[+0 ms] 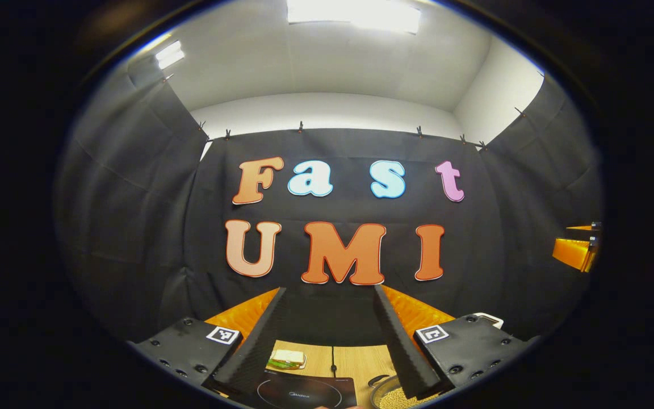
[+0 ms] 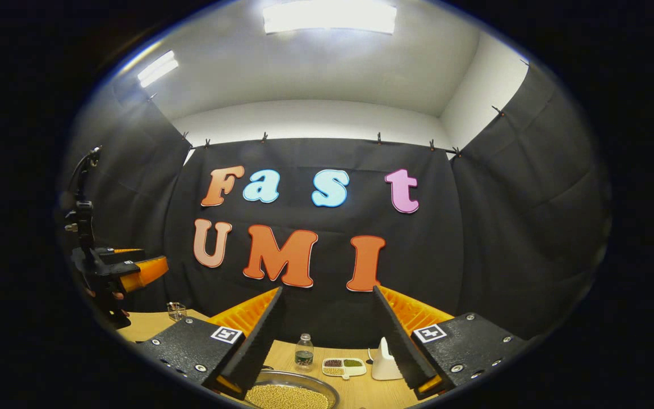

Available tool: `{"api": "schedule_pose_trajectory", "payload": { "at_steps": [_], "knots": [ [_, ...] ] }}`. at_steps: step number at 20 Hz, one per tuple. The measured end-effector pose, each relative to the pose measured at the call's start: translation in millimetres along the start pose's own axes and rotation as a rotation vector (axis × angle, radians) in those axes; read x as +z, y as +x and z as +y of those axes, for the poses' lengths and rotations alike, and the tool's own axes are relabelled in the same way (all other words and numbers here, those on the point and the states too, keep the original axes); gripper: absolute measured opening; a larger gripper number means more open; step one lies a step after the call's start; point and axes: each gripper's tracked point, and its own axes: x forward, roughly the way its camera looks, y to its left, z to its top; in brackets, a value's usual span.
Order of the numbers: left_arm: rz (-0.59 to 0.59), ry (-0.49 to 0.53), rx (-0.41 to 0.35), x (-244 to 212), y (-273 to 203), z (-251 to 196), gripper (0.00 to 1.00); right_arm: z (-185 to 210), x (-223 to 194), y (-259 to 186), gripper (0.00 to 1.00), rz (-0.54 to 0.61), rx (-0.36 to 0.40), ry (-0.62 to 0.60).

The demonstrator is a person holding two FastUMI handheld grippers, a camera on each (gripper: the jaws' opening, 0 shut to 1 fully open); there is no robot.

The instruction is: First push the handle of the pot to place it horizontally, then grasp the pot with both hands and set it on the induction cooktop.

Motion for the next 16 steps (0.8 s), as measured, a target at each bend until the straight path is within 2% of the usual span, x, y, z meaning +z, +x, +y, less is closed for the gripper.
{"api": "schedule_pose_trajectory", "payload": {
  "at_steps": [6, 10, 16],
  "knots": [
    [0.019, -0.016, -0.008, -14.9, -4.1, -4.4, 0.97, -7.7, -43.2, -8.1, 0.94, 0.084, -0.028, -0.013],
    [0.038, -0.019, -0.009, -24.9, -3.3, -5.4, 0.98, -0.2, -94.5, -19.4, 0.94, 0.228, -0.001, 0.021],
    [0.067, -0.029, -0.009, -39.0, 0.8, -9.4, 0.98, 22.5, -177.2, -41.4, 0.83, 0.461, 0.076, 0.072]
  ]
}}
